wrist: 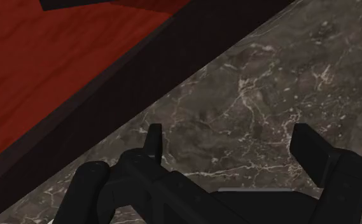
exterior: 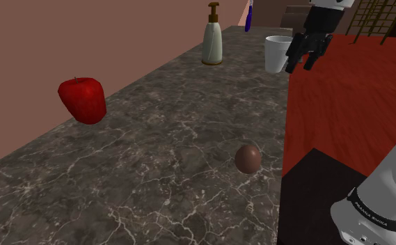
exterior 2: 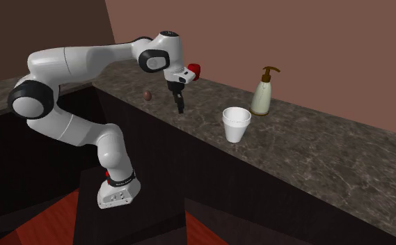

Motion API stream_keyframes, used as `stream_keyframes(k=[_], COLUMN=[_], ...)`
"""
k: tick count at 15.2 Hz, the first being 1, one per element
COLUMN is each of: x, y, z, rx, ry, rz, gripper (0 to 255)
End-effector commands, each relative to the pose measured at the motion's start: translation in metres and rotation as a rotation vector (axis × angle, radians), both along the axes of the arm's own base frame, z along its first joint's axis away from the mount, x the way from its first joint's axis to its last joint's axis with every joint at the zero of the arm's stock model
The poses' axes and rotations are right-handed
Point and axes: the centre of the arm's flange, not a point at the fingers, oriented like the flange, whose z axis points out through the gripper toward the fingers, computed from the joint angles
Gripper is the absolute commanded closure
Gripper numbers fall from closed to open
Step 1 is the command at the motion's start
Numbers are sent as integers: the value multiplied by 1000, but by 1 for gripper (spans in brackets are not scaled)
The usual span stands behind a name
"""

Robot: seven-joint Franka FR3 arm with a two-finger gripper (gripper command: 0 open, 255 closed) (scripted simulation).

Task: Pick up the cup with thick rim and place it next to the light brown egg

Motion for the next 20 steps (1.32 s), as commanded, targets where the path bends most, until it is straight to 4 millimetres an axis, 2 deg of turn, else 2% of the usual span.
stream_keyframes(k=[1,20], x=[0,135], y=[0,-205], z=[0,29], rx=[0,1], ry=[0,-57], rz=[0,43], gripper=[0,0])
